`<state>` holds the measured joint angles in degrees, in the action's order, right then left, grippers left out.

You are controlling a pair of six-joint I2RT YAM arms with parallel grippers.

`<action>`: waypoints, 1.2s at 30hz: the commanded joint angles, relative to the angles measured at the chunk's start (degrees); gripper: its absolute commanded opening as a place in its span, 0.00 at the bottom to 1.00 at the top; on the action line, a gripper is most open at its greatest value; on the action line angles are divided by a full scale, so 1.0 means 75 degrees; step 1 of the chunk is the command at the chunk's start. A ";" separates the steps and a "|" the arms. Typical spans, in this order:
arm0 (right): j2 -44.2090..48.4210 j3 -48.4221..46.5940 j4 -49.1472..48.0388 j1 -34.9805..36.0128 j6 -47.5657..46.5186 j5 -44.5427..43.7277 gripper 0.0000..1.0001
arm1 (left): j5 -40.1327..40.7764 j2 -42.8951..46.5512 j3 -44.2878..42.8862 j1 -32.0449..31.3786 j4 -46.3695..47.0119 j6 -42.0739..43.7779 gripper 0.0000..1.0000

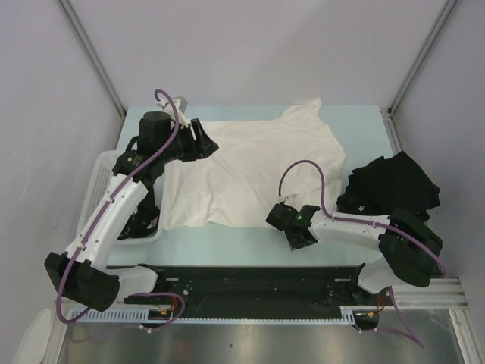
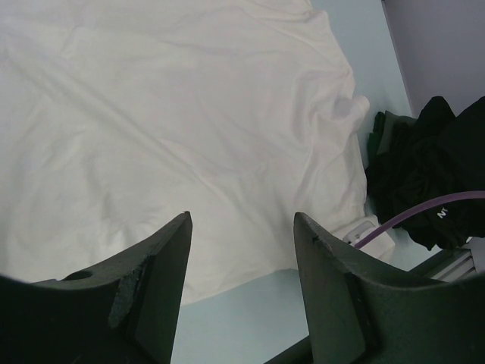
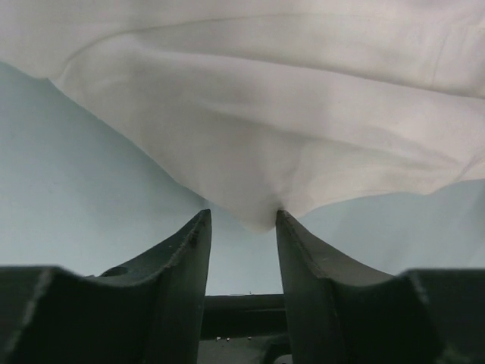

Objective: Fold and stack the t-shirts
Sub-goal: Grap the side of the flattened tshirt closest away from the robot with both arms

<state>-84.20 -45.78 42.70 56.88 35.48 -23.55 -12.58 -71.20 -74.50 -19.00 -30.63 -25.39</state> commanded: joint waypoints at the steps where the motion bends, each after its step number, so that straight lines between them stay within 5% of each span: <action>1: 0.0001 -0.0002 0.0037 -0.0037 0.0156 -0.0118 0.40 | -0.0010 0.0071 -0.0203 -0.0033 0.0182 0.0104 0.62; 3: -0.0034 -0.0002 0.0049 -0.0026 0.0155 -0.0094 0.29 | -0.0010 0.0071 -0.0203 -0.0033 0.0182 0.0104 0.62; 9: -0.0070 -0.0013 0.0073 -0.0037 0.0132 -0.0094 0.17 | -0.0045 0.0025 -0.0239 -0.0044 0.0229 0.0092 0.62; 21: 0.0644 -0.0177 0.0611 -0.0295 0.0050 0.0023 0.10 | 0.0095 0.0036 -0.0169 -0.0044 0.0135 0.0104 0.63; 36: 0.0669 -0.0763 0.0624 -0.0940 -0.0419 0.0456 0.09 | 0.0622 0.1113 0.1939 -0.0091 -0.0484 -0.0189 0.63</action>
<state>-78.11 -49.54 47.79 49.95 33.54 -21.02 -10.57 -67.00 -63.31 -19.11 -31.66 -25.56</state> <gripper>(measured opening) 0.094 0.629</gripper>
